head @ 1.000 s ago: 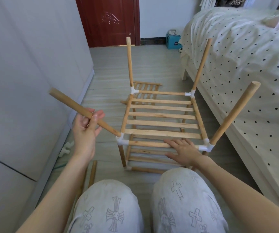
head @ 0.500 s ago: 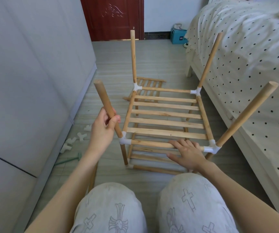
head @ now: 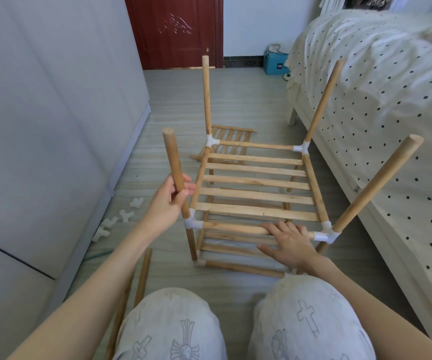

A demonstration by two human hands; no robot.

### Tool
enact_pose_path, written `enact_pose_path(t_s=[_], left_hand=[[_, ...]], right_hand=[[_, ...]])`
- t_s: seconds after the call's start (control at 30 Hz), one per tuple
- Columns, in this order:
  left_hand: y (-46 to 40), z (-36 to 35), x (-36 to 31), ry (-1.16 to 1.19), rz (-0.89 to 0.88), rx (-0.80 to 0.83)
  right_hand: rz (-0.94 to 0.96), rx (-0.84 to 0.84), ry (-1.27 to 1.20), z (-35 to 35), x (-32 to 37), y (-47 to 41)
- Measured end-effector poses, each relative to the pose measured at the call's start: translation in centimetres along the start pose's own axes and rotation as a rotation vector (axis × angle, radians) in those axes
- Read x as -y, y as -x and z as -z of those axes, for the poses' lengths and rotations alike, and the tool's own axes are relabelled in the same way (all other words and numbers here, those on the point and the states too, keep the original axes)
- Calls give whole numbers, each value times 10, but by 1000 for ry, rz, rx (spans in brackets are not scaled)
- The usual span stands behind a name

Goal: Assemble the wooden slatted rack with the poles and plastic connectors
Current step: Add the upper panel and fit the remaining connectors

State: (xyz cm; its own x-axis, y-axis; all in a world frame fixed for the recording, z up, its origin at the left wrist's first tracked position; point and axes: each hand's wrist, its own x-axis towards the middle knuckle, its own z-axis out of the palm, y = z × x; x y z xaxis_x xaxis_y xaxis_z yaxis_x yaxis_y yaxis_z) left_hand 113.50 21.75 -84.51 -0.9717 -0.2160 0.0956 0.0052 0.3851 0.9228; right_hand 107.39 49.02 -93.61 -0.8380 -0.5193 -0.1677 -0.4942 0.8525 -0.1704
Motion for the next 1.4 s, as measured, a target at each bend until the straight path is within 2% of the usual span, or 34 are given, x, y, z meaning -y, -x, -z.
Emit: enact_pose_path(t_s=[0.1, 0.2, 0.3, 0.53, 0.93, 1.1, 1.27, 1.33, 1.4], left_hand=[[-2, -12, -11, 117, -30, -159], [-9, -18, -17, 58, -68, -246], [-11, -16, -12, -17, -107, -171], [-13, -5, -8, -2, -99, -7], [-25, -20, -25, -139, -26, 9], [-24, -17, -30, -163, 18, 15], [-27, -13, -38, -307, 111, 23], [-23, -8, -37, -457, 184, 112], [-11, 1, -32, -585, 288, 294]], right_hand=[[-18, -18, 4, 1, 2, -3], [-39, -31, 23, -2, 2, -5], [-53, -54, 29, -3, -1, -9], [-50, -36, 54, 0, -11, -27], [-83, 55, 54, 15, -28, -56], [-90, -52, -16, 4, -7, -40], [-47, 124, -131, 5, 8, -8], [-70, 197, -245, 19, 16, 2], [-87, 217, -350, 35, 24, 11]])
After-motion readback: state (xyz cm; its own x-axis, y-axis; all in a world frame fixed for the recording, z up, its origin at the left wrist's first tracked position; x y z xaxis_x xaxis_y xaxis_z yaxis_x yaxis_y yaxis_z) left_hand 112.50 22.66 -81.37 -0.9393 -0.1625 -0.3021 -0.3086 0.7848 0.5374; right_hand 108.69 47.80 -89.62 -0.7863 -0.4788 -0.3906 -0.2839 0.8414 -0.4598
